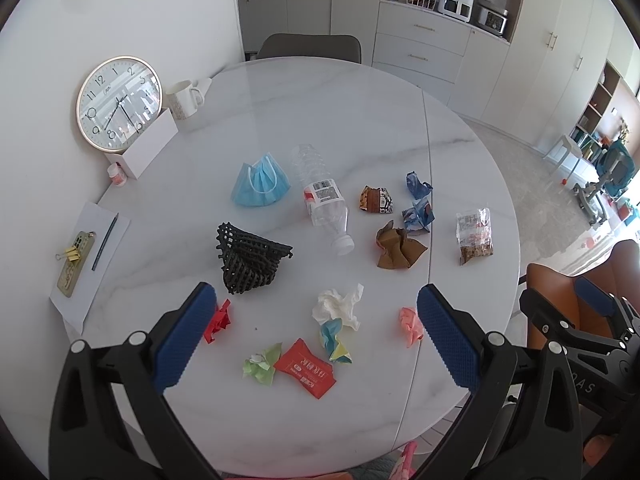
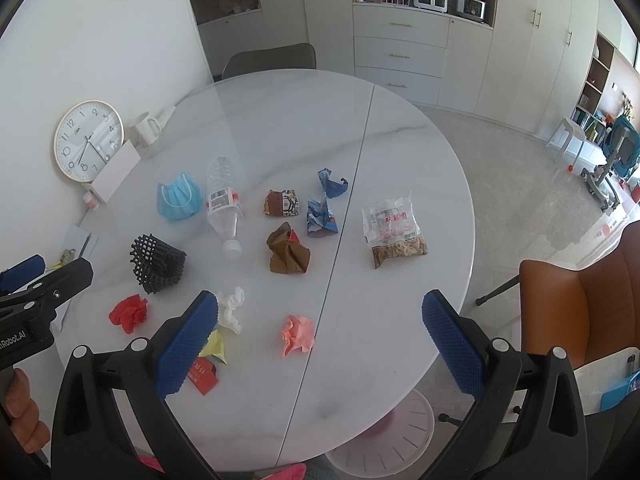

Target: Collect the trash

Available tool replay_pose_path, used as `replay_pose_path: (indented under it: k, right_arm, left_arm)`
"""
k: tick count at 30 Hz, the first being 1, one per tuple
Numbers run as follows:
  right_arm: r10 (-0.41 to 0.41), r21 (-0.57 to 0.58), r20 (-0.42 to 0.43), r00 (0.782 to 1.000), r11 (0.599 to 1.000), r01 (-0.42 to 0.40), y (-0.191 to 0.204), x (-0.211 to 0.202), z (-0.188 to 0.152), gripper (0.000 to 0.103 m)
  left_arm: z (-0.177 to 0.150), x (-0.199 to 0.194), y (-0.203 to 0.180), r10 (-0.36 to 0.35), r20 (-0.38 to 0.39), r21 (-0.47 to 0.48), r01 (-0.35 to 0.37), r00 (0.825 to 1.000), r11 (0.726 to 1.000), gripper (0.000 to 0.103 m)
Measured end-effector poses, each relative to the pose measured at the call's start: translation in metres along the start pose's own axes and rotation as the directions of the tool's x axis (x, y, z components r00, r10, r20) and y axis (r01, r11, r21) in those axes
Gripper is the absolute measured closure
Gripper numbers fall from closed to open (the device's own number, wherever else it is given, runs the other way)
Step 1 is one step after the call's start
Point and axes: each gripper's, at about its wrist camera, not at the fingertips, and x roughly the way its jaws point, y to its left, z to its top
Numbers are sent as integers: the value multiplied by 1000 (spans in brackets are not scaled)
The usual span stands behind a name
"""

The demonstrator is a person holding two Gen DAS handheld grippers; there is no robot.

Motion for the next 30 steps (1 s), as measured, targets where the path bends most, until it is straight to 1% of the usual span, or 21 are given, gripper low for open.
replay_pose_path:
  k: [18,26,30]
  right_arm:
    - [-1,-4,-5,1000,1000,1,3,1,-1,2]
    - [0,-13,-7,1000,1000,0,4,2,-3,2]
    - [14,-27,0,1000,1000,-14,5,8,-9,2]
  left_arm:
    - [-1,1,0,1,-1,-1,-1,1000,1000,6]
    - [-7,3,-2,-26,16,35,25,1000,999,6]
    - [-12,11,-1,-46,6,51,45,999,998,6]
